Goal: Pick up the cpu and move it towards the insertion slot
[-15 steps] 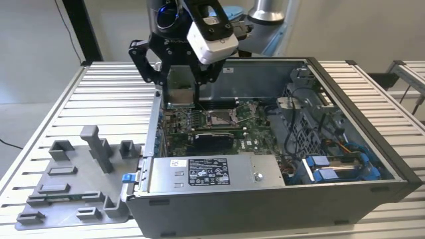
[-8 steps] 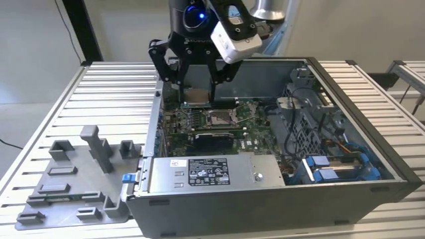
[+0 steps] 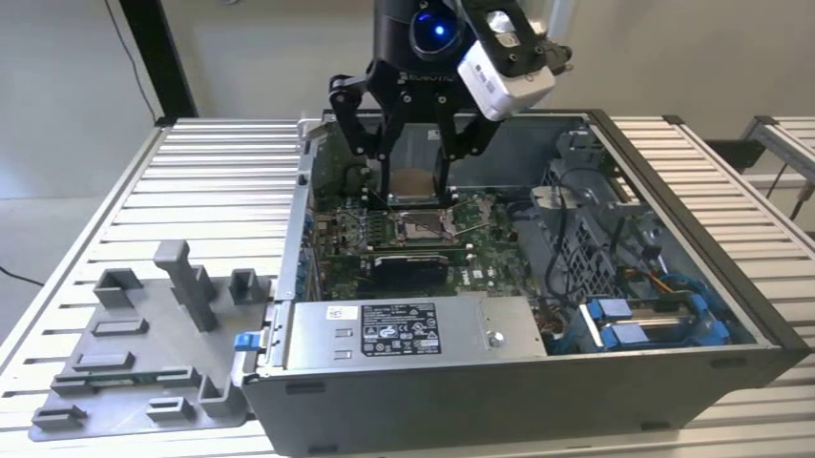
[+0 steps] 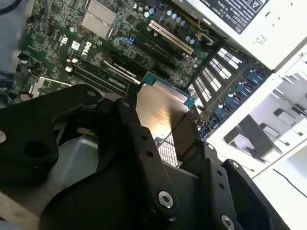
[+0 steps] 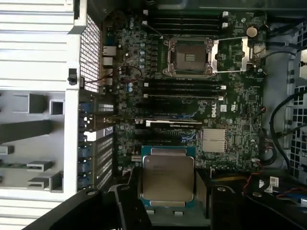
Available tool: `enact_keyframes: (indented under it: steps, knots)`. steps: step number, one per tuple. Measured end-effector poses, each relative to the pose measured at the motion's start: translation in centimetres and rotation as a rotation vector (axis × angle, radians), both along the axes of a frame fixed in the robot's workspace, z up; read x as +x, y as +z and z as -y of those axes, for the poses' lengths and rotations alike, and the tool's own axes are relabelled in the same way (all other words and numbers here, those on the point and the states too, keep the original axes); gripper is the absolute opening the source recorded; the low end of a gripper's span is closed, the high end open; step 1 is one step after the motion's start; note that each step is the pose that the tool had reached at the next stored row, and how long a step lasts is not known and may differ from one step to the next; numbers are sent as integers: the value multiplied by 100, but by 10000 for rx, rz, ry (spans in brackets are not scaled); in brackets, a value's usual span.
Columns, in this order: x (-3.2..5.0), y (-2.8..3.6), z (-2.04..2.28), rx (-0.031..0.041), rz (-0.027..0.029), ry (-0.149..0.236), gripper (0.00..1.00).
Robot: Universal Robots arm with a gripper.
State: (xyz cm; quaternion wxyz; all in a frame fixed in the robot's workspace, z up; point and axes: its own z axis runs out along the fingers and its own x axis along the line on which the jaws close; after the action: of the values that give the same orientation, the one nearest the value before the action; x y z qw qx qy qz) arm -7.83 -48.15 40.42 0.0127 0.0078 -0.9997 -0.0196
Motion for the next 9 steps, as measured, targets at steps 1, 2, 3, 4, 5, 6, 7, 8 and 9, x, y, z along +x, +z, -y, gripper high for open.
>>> enact_keyframes:
  steps: [1,2,3,4,5,6,7,8,9]
  knots:
    - [36,0,0,-1,0,0,0]
    - [76,1,0,-1,0,-1,0]
    - [115,0,0,-1,0,-1,0]
    - [151,0,-1,-1,-1,0,0]
    - [187,0,-1,-1,0,0,0]
    - [209,0,-2,-1,0,-2,0]
    - [230,0,-3,-1,0,-4,0]
    - [244,0,-2,-1,0,-10,0]
    - [257,0,-2,-1,0,-22,0]
